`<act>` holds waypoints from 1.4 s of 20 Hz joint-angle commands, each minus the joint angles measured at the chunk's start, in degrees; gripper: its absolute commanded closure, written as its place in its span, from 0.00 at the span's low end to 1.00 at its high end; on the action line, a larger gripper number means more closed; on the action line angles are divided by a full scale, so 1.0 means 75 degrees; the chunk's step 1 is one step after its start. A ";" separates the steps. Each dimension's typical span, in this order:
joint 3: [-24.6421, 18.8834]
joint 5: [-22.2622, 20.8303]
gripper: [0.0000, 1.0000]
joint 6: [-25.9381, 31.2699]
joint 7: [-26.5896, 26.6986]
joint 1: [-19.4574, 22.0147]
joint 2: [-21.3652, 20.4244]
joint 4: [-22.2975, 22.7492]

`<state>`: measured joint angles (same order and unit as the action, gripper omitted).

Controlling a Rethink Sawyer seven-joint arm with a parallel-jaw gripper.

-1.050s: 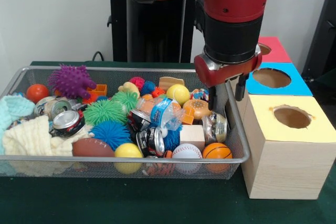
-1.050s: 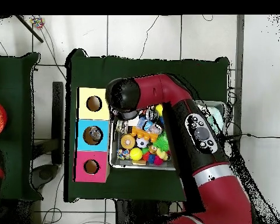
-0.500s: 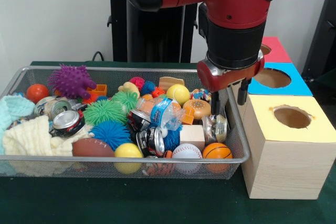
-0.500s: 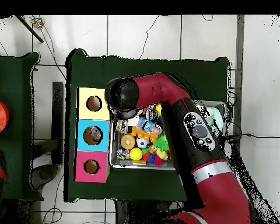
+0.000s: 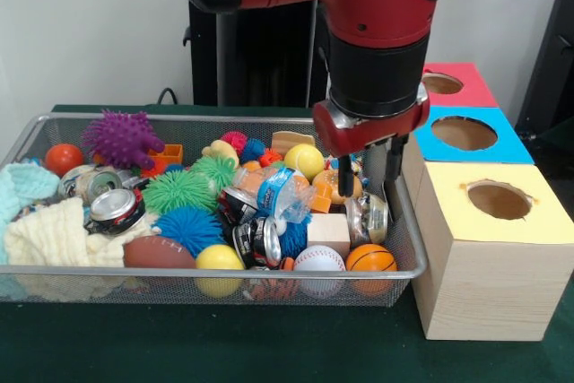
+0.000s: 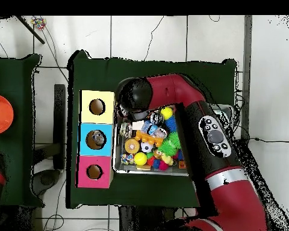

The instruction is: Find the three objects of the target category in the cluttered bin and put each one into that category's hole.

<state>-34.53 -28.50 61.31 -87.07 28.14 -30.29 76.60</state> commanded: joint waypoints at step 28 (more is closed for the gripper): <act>-0.0305 -0.1012 0.00 0.0608 0.3432 0.0959 0.0740 -0.0167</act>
<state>-35.61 -30.68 66.15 -83.43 32.20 -29.62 75.27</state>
